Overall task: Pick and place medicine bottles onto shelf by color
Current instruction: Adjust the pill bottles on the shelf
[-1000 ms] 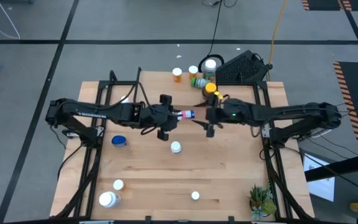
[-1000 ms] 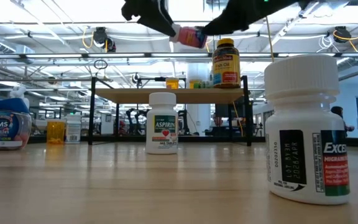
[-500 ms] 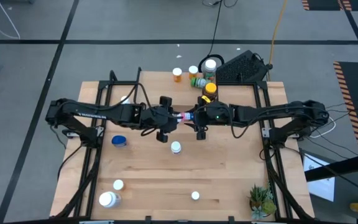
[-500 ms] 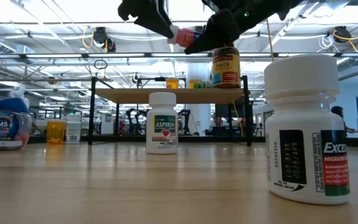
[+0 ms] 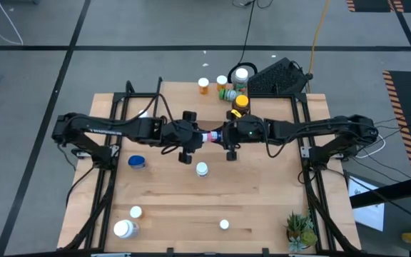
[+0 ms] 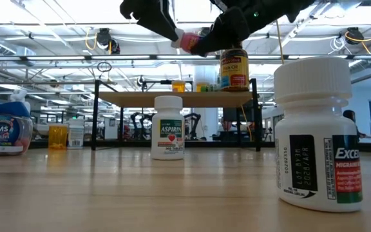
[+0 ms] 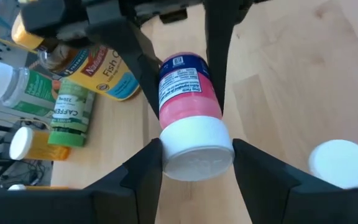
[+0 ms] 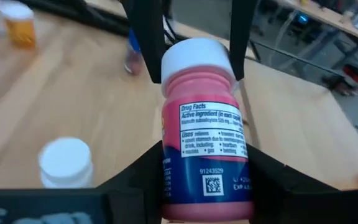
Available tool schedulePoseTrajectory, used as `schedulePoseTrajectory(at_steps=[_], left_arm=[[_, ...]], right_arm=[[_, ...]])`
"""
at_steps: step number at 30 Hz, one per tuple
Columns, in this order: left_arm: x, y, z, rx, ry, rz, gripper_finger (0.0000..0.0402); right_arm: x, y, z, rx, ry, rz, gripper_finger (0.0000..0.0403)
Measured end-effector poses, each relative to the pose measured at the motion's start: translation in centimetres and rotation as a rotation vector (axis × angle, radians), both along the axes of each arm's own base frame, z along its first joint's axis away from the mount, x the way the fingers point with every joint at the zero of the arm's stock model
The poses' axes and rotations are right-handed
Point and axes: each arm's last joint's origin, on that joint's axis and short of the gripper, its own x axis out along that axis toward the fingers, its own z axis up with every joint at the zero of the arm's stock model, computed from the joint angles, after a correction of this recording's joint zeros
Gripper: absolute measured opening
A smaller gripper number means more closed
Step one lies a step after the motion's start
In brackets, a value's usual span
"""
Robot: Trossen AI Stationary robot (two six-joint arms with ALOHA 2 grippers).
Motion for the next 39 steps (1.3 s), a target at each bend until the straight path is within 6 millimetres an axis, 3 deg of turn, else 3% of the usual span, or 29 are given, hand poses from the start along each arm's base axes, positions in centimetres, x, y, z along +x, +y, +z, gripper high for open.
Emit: schedulePoseTrajectory(at_steps=[4, 9, 16, 20, 25, 29, 39], left_arm=[[-0.2, 0.0, 0.8, -0.025, -0.065, 0.024, 0.0201], [-0.4, -0.2, 2.1, -0.046, -0.163, 0.039, 0.026], [0.0, 0.1, 3.5, -0.147, -0.353, -0.039, 0.0337], [0.8, 0.2, 2.4, -0.206, -0.565, -0.159, 0.0348], [0.5, 1.2, -0.4, -0.215, -0.717, -0.157, 0.0349], [0.3, 1.8, -1.6, -0.275, -0.826, -0.18, 0.0349], [2.1, 2.4, -4.3, -0.339, -0.851, -0.228, 0.0346]], right_arm=[[-0.4, -0.1, -1.3, 0.008, -0.163, 0.02, 0.0155], [-2.2, -0.3, -3.3, 0.016, -0.386, 0.046, 0.0153], [-4.2, 0.0, -3.8, -0.006, -0.593, 0.087, 0.0159], [-4.7, 0.1, -4.0, -0.015, -0.634, 0.089, 0.0158], [-5.4, 0.2, -4.0, -0.005, -0.697, 0.105, 0.016], [-5.5, 0.2, -4.0, -0.008, -0.716, 0.11, 0.0159], [-5.5, 0.3, -3.9, -0.01, -0.722, 0.115, 0.016]])
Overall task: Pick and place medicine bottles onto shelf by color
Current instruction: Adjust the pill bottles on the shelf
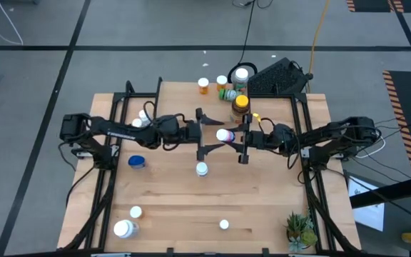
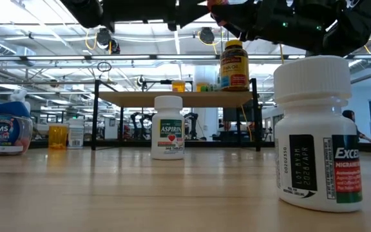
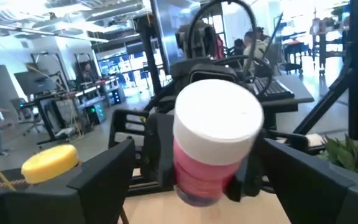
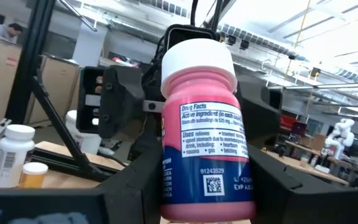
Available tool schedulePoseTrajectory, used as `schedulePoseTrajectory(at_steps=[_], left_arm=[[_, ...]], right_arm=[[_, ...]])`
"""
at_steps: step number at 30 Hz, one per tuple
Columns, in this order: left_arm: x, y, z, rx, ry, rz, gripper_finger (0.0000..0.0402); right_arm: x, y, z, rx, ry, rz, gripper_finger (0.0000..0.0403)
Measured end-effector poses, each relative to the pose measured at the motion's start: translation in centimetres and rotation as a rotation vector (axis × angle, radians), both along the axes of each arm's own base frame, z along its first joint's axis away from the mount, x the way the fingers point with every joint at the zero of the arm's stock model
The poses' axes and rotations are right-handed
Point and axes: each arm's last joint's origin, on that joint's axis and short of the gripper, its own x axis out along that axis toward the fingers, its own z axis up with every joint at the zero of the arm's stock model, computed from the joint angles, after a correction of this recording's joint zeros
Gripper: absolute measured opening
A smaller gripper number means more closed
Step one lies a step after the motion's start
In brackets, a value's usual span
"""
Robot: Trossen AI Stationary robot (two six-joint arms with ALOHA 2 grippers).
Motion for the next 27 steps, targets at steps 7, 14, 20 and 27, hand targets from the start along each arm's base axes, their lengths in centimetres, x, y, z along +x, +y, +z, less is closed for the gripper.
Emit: schedulePoseTrajectory(at_steps=[7, 14, 20, 27], left_arm=[[0.06, 0.21, 0.0, -0.017, -0.011, -0.001, 0.0256], [0.06, 0.21, 0.0, -0.001, -0.011, -0.024, 0.0179], [0.04, 0.24, 0.05, 0.005, -0.015, -0.025, 0.0152], [-0.04, 0.35, 0.08, -0.007, -0.005, -0.009, 0.0146]], right_arm=[[0.0, -0.03, 0.0, 0.001, 0.0, -0.008, 0.016], [0.0, -0.11, -0.02, -0.005, 0.003, -0.018, 0.016], [-0.01, -0.11, 0.03, 0.014, -0.001, -0.013, 0.016], [0.05, -0.2, -0.19, -0.014, 0.022, -0.051, 0.0189]])
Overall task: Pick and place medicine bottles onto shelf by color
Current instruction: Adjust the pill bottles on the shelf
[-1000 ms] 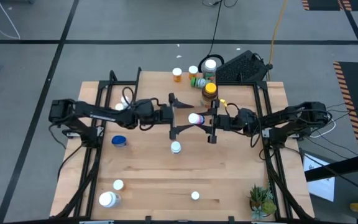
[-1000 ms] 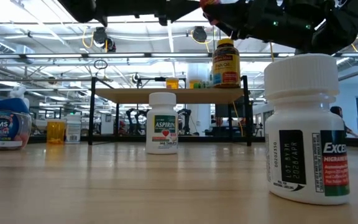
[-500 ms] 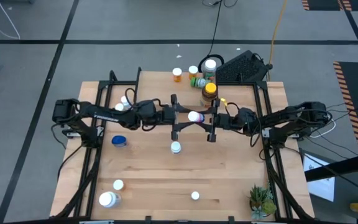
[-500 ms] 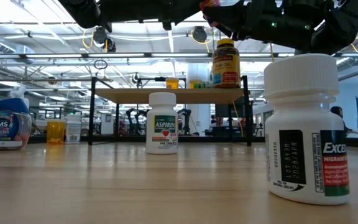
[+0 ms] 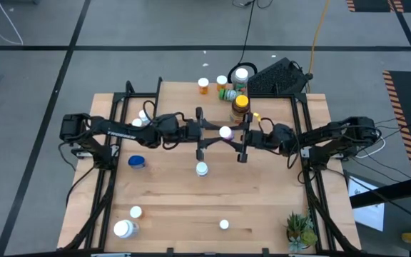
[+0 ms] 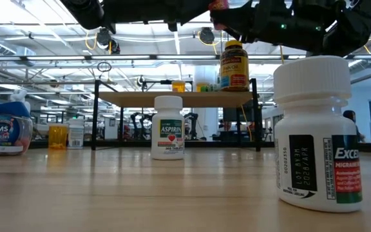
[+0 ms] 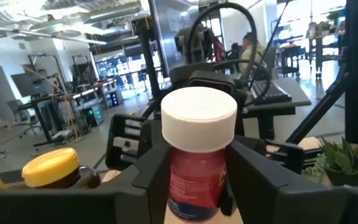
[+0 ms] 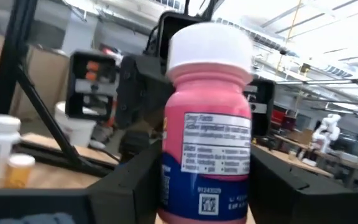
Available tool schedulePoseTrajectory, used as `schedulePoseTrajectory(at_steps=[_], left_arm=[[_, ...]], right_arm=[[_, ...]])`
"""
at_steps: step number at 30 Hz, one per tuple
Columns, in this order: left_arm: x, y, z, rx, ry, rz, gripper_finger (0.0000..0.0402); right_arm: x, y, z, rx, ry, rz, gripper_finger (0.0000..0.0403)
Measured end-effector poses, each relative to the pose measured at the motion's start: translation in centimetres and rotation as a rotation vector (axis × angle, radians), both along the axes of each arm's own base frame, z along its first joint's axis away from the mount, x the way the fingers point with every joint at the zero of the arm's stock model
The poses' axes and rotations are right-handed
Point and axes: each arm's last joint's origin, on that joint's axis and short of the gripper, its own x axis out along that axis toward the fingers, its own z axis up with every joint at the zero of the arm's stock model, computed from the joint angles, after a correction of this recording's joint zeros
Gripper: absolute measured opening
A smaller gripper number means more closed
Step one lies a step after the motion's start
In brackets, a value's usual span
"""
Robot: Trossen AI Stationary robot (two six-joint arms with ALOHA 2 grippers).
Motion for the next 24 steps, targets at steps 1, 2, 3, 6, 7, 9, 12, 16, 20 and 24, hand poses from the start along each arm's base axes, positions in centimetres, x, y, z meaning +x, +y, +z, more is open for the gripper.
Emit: schedulePoseTrajectory(at_steps=[1, 2, 3, 6, 7, 9, 12, 16, 20, 24], left_arm=[[0.0, 0.1, 0.0, -0.003, 0.003, 0.008, 0.0146], [0.0, 0.3, 0.0, -0.008, 0.008, 0.024, 0.0145], [-0.2, 0.5, 0.0, -0.011, 0.021, 0.045, 0.0145], [-0.8, 1.5, 0.5, -0.019, 0.054, 0.123, 0.0145], [-1.1, 1.9, 0.6, -0.023, 0.071, 0.153, 0.0145], [-1.8, 2.9, 0.9, -0.028, 0.107, 0.198, 0.0146], [-2.5, 4.5, 1.0, -0.046, 0.142, 0.259, 0.0146], [-3.3, 7.2, 0.5, -0.073, 0.207, 0.353, 0.0146], [-3.8, 9.8, -0.7, -0.142, 0.247, 0.439, 0.0146], [-4.3, 12.0, -1.5, -0.192, 0.254, 0.501, 0.0146]], right_arm=[[0.0, 0.0, -0.1, -0.009, 0.01, -0.019, 0.0196], [0.1, -0.1, -0.2, -0.014, 0.025, -0.044, 0.0203], [0.1, -0.2, -0.4, -0.018, 0.045, -0.078, 0.0211], [0.1, -0.5, -0.9, -0.02, 0.117, -0.196, 0.0239], [0.0, -0.6, -1.0, -0.017, 0.141, -0.233, 0.0249], [0.0, -0.8, -1.4, -0.006, 0.183, -0.305, 0.027], [-0.3, -1.0, -1.2, -0.005, 0.208, -0.367, 0.0297], [-0.8, -1.1, -0.7, -0.003, 0.224, -0.379, 0.0318], [-1.4, -1.0, 0.1, 0.0, 0.214, -0.375, 0.0322], [-1.7, -1.0, 0.4, 0.0, 0.23, -0.373, 0.0322]])
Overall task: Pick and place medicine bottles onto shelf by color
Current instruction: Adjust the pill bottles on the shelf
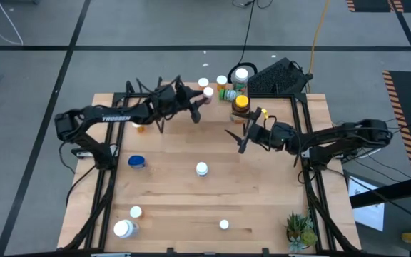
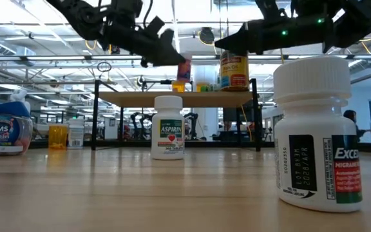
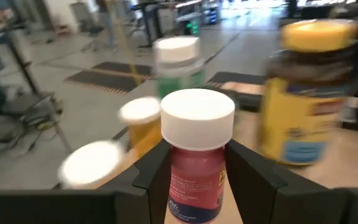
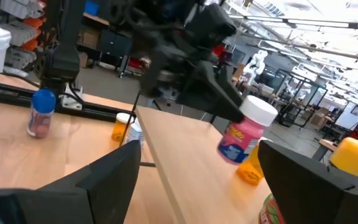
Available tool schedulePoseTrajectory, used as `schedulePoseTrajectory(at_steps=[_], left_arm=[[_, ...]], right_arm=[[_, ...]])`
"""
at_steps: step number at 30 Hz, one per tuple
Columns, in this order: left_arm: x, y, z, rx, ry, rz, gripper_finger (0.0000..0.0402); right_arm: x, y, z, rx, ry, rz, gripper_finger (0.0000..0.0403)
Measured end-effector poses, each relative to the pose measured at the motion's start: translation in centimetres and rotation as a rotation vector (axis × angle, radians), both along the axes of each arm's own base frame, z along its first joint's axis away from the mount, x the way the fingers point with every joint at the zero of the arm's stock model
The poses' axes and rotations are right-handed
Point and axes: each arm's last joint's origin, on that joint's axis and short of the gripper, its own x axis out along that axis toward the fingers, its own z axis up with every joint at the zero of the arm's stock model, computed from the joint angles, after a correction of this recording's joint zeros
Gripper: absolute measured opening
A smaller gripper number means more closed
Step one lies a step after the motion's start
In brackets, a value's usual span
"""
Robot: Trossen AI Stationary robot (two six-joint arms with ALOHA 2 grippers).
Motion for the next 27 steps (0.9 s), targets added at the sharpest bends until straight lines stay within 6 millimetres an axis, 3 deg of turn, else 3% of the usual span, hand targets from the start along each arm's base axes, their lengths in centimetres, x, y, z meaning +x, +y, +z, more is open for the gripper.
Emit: schedulePoseTrajectory(at_steps=[5, 13, 27], left_arm=[[-0.2, 1.4, -0.8, -0.024, 0.015, 0.041, 0.0147], [0.5, 1.9, -2.7, -0.047, 0.049, 0.046, 0.0147], [0.0, 2.5, -3.0, -0.083, 0.08, 0.087, 0.0147]], right_arm=[[-0.1, 0.0, 0.0, 0.003, 0.015, 0.0, 0.0322], [-0.2, 0.0, -0.1, -0.005, 0.03, 0.0, 0.0322], [-0.2, 0.0, -0.1, -0.005, 0.034, 0.0, 0.0322]])
